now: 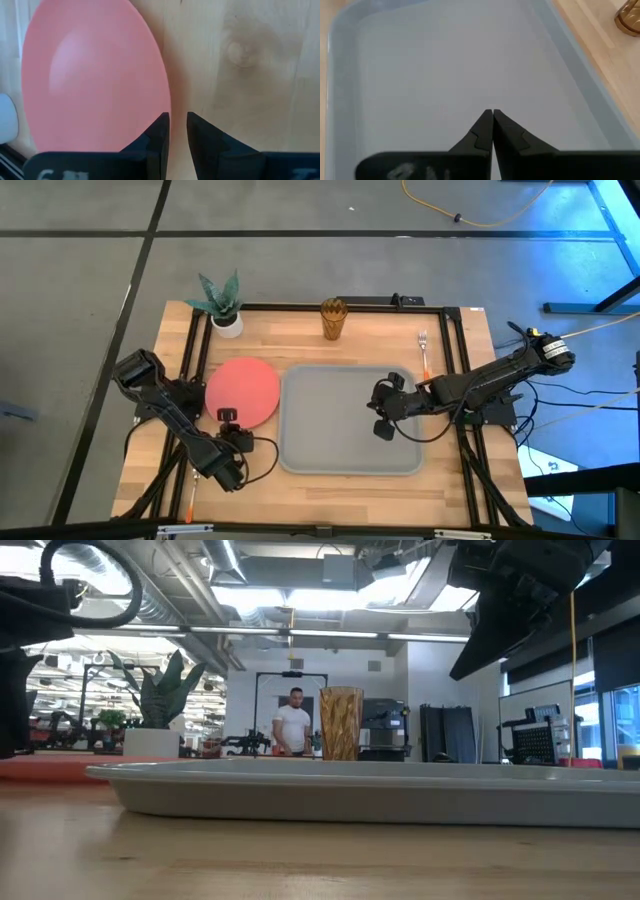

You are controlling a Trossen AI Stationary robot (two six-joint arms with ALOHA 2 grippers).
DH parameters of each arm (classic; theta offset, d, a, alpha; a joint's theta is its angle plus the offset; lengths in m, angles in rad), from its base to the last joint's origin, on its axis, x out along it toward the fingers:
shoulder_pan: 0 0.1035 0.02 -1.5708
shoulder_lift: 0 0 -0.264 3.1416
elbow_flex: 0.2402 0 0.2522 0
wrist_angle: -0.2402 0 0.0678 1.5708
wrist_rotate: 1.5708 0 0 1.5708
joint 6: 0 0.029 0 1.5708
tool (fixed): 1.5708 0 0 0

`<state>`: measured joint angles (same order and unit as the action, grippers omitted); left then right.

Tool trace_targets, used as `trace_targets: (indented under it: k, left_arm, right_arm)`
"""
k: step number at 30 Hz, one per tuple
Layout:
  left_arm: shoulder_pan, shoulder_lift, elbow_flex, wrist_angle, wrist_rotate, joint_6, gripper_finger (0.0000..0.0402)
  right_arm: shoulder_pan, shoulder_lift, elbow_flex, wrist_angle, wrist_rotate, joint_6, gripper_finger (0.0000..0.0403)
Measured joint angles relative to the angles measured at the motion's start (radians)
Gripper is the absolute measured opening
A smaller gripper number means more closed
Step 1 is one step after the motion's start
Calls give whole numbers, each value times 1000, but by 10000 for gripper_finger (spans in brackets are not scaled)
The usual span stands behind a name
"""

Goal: Pick and place plate/cup/fork/spoon on tray
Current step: Put the plate in the center of the serving tray

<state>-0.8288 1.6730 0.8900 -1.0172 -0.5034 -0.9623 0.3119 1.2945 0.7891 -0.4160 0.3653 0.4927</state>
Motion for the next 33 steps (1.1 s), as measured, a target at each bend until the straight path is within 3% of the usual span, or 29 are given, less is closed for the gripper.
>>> trace_targets:
  k: [22,29,33]
  left_arm:
    - [22,0,-116,78,-5,-53,59]
    - [87,0,-118,70,-3,-43,10]
    - [110,0,-111,56,1,-21,5]
  right_arm:
    - [0,0,0,0,0,0,14]
    - [0,0,0,0,0,0,14]
    - [0,0,0,0,0,0,14]
